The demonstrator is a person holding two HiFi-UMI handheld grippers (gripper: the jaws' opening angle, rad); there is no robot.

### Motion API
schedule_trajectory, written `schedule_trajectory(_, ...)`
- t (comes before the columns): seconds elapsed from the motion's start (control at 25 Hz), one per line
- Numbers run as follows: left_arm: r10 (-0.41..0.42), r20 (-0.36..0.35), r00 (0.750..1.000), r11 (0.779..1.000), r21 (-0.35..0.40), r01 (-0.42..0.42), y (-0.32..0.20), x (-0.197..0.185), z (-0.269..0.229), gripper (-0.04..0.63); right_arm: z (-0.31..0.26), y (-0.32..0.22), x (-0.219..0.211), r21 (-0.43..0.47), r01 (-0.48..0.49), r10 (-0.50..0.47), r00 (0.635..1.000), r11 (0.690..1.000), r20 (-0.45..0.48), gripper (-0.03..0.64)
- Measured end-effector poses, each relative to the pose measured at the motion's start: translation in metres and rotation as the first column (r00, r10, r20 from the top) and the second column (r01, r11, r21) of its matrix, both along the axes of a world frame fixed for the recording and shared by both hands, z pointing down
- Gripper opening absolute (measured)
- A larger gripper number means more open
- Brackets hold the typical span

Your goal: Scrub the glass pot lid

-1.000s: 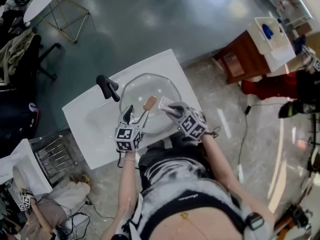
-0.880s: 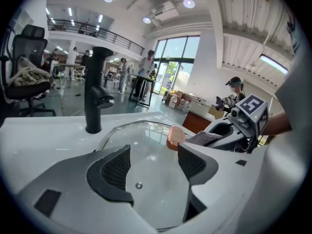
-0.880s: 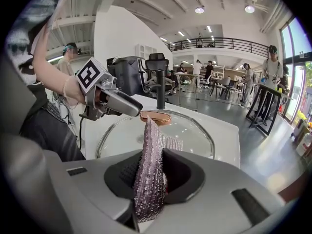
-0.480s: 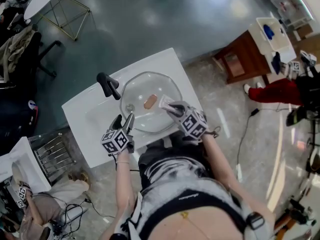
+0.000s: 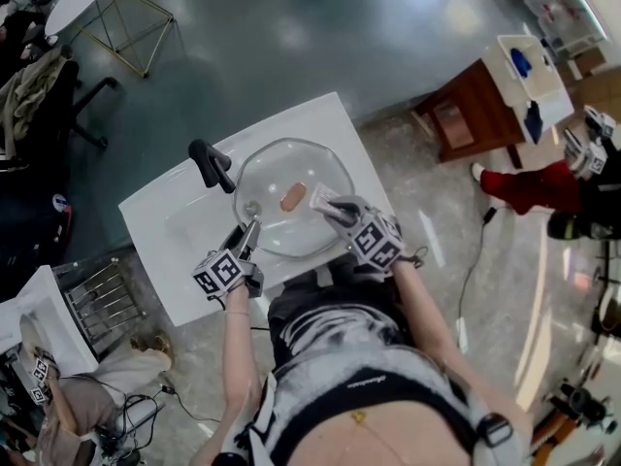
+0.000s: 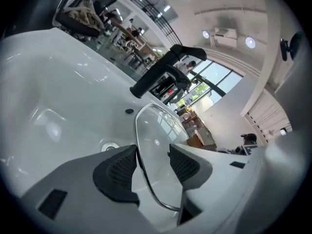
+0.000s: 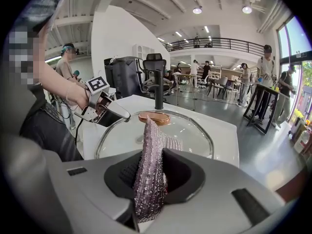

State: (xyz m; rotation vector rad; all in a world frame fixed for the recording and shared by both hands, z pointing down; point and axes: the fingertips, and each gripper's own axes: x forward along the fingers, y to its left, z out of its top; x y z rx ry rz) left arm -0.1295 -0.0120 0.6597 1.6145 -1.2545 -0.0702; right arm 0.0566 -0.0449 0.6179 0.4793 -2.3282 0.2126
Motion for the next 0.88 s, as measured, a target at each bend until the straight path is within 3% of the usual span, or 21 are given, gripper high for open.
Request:
schedule_trajectory(0.2, 0.016, 0.043, 0.999, 1.0, -0.021, -0.015, 0.002, -0.001, 0.002, 0.21, -0.001, 0.003, -0.004, -0.017, 0.008, -0.008, 1.0, 1.0, 0.007, 0.092)
schedule_trajectory(0.56, 0.011, 0.042, 0.999, 1.0, -0.021, -0.01, 0.001, 0.001, -0.001, 0.215, -0.005, 0.011, -0.014, -0.05, 0.015, -0.013, 0.999, 0.999, 0.04, 0.092)
schedule_trajectory(0.88, 0.008, 0.046, 0.999, 1.0, -0.021, -0.007, 0.001, 0.002, -0.002, 0.215, -0.007, 0.029, -0.039, -0.005, 0.114, -0.114, 0.994, 0.994, 0.001, 0.094)
